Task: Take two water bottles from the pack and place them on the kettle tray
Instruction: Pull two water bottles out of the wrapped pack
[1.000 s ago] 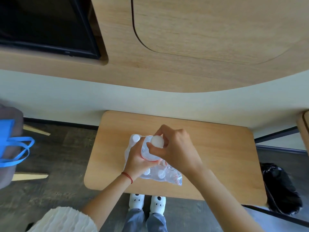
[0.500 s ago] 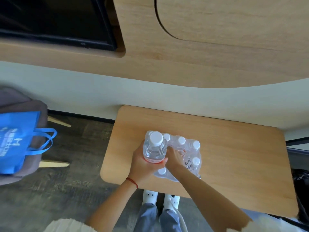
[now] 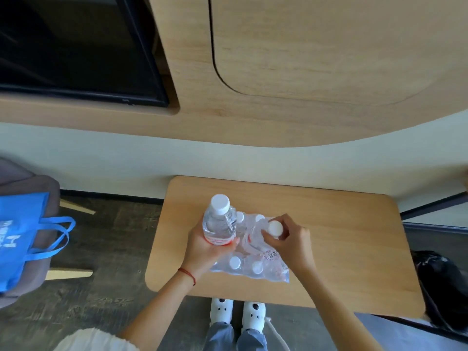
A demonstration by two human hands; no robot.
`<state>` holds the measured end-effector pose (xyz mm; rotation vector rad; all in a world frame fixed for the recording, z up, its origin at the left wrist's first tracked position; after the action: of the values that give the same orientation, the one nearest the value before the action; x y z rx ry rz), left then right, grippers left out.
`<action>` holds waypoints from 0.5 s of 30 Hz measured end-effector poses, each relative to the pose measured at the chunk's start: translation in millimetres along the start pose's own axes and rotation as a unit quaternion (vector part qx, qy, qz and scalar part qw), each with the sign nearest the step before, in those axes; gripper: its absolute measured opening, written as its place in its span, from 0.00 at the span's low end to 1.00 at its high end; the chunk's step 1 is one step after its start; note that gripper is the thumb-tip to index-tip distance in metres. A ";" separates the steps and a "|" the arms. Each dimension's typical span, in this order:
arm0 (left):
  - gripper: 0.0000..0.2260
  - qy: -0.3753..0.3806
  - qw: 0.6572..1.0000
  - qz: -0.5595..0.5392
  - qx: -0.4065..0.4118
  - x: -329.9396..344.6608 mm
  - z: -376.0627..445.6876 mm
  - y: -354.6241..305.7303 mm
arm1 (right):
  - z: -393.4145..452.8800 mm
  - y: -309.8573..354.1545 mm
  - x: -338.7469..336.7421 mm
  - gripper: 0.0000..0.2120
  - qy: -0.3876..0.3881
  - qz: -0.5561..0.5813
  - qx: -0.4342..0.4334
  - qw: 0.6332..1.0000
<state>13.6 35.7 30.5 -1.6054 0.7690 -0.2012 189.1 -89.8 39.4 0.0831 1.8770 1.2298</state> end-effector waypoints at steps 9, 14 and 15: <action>0.21 0.069 0.996 0.010 0.050 -7.7 -4.9 -92.0 | -45.3 123.8 -121.4 0.14 -0.068 -0.031 -0.236 0.969; 0.20 0.131 0.988 0.018 0.082 11.1 -15.1 -136.2 | -60.4 130.6 -161.7 0.09 -0.177 0.065 -0.169 0.968; 0.21 0.145 0.985 0.028 0.093 17.4 -18.2 -144.6 | -63.5 127.6 -168.6 0.10 -0.197 0.073 -0.148 0.966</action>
<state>68.9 9.9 164.0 -1.3915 0.9892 -0.4604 202.3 -150.6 251.2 0.2859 1.3509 1.4613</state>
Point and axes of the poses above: each hand's wrist, its own z-axis towards the middle knuckle, its own x-axis out of the palm, y = z × x, the point moved 4 cm from there along z, towards the middle knuckle
